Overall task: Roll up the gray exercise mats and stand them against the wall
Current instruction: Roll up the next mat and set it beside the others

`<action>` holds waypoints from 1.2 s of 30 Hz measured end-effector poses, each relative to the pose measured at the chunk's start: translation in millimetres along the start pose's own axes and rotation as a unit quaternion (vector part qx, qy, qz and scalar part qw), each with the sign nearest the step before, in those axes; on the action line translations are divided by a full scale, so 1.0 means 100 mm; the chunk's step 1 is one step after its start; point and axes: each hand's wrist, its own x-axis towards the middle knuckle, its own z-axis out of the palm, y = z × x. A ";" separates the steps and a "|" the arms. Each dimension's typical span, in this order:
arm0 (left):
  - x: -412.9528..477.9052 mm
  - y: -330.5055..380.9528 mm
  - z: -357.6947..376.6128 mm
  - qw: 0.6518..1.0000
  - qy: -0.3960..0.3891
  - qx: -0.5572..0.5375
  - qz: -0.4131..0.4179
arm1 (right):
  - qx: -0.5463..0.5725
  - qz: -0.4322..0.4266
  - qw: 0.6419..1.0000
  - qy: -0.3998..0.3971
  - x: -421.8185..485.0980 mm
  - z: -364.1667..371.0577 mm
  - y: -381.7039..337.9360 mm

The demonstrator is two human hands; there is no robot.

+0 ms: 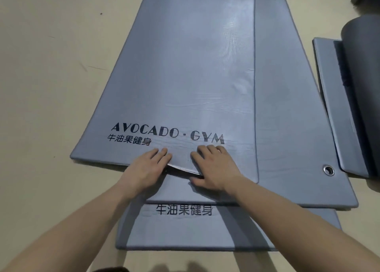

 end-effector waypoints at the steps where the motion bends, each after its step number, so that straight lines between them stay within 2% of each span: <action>1: 0.07 0.04 -0.10 0.999 0.009 -0.029 -0.020 | -0.021 -0.002 1.000 0.012 0.02 -0.01 -0.01; 3: 0.25 0.15 -0.34 0.993 0.010 -0.084 -0.081 | -0.035 0.026 0.997 0.060 -0.02 -0.04 0.06; 4: 0.34 0.22 -0.45 0.988 0.037 -0.099 -0.115 | -0.018 0.039 0.995 0.088 -0.08 -0.11 0.14; 6: 0.50 0.38 -0.69 0.979 0.106 -0.123 -0.122 | 0.032 0.074 0.990 0.116 -0.20 -0.33 0.39; 9: 0.64 0.57 -0.77 0.970 0.231 -0.060 -0.047 | 0.080 0.126 0.987 0.058 -0.33 -0.76 0.99; 11: 0.65 0.54 -0.69 0.960 0.281 0.011 -0.012 | 0.111 0.145 0.983 -0.006 -0.34 -0.95 1.32; 14: 0.63 0.27 -0.70 0.951 0.294 0.079 -0.059 | 0.200 0.174 0.963 -0.057 -0.33 -1.04 1.55; 16: 0.63 0.13 -0.73 0.957 0.249 0.083 -0.124 | 0.188 0.188 0.962 -0.052 -0.32 -1.07 1.50; 17: 0.64 0.12 -0.74 0.960 0.222 0.070 -0.157 | 0.147 0.200 0.968 -0.023 -0.31 -1.06 1.44; 19: 0.71 0.18 -0.75 0.950 0.213 0.030 -0.227 | 0.050 0.214 0.970 0.105 -0.30 -0.96 1.26; 21: 0.81 0.25 -0.76 0.929 0.246 -0.025 -0.275 | -0.004 0.191 0.944 0.268 -0.28 -0.79 1.06; 23: 0.90 0.25 -0.77 0.912 0.293 -0.081 -0.275 | -0.040 0.169 0.920 0.350 -0.27 -0.59 0.97; 25: 1.01 0.18 -0.77 0.906 0.312 -0.129 -0.256 | -0.053 0.188 0.928 0.317 -0.27 -0.45 0.93; 28: 1.17 0.10 -0.73 0.908 0.321 -0.148 -0.224 | -0.058 0.209 0.957 0.193 -0.21 -0.33 0.91; 31: 1.26 0.05 -0.74 0.919 0.323 -0.075 -0.214 | -0.049 0.227 0.962 0.143 -0.05 -0.31 0.93; 33: 1.23 0.04 -0.77 0.934 0.285 -0.021 -0.215 | -0.034 0.223 0.968 0.111 0.05 -0.29 0.96; 36: 1.08 0.04 -0.66 0.958 0.224 0.034 -0.174 | -0.008 0.197 0.977 0.079 0.10 -0.24 1.05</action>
